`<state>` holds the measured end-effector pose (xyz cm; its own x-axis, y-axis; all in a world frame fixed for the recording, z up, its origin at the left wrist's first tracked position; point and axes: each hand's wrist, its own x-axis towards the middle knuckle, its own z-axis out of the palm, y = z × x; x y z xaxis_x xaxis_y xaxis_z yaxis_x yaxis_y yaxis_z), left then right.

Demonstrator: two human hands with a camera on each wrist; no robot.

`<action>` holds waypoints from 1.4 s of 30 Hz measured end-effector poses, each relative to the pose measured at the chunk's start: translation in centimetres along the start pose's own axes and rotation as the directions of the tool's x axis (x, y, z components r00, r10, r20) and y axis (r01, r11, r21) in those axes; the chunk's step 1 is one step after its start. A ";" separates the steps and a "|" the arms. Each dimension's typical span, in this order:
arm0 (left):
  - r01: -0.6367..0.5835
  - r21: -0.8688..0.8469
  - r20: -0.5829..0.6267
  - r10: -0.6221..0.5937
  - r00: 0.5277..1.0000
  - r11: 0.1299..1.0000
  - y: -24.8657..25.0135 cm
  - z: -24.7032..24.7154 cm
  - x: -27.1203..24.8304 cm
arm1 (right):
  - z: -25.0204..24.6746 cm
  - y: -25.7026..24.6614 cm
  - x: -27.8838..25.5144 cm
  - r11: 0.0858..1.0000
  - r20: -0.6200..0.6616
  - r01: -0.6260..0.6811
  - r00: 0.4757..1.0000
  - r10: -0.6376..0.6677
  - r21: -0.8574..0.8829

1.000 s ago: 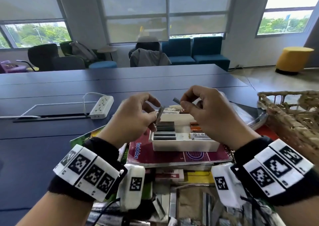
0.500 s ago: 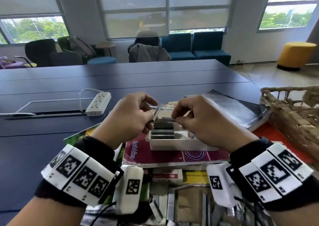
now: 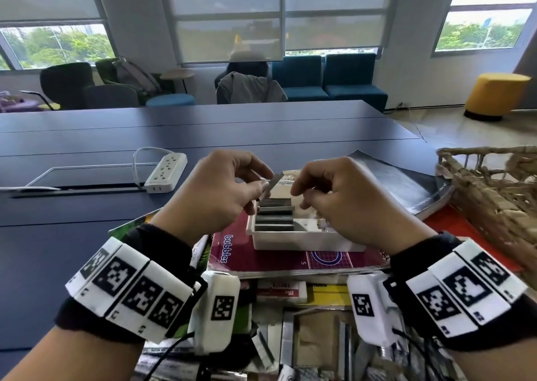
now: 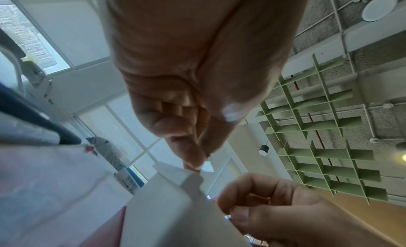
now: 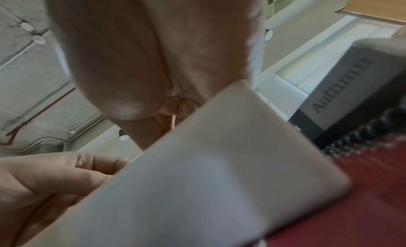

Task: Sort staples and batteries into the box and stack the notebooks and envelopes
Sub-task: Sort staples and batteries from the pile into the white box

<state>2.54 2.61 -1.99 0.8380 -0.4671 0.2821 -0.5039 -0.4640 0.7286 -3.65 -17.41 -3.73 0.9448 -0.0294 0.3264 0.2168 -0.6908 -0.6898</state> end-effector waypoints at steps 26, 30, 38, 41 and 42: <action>-0.286 0.317 0.376 0.158 0.913 0.904 1.9 -0.3 -0.9 | -1.0 -0.5 -1.0 1.000 -0.177 -0.015 0.984 0.017 0.014; -0.277 0.320 0.384 0.143 0.912 0.906 2.0 -0.3 -0.9 | -1.0 -0.8 -1.2 1.000 -0.160 -0.017 0.987 0.017 0.002; -0.300 0.275 0.349 0.196 0.916 0.913 2.6 -0.4 -1.1 | -1.9 -1.6 -1.7 0.998 -0.037 0.029 0.999 -0.031 -0.051; -0.311 0.251 0.384 0.201 0.901 0.917 3.4 -0.5 -1.5 | -3.1 -2.1 -2.4 0.997 0.215 0.054 0.976 -0.040 -0.056; -0.312 0.243 0.405 0.197 0.893 0.918 3.7 -0.5 -1.7 | -3.4 -2.2 -2.8 0.997 0.309 0.054 0.951 -0.035 -0.054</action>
<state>-0.59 2.08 0.53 0.5644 -0.8131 0.1426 -0.7753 -0.4629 0.4297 -7.61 -18.25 -0.89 0.9664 0.2189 0.1347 0.2538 -0.7292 -0.6355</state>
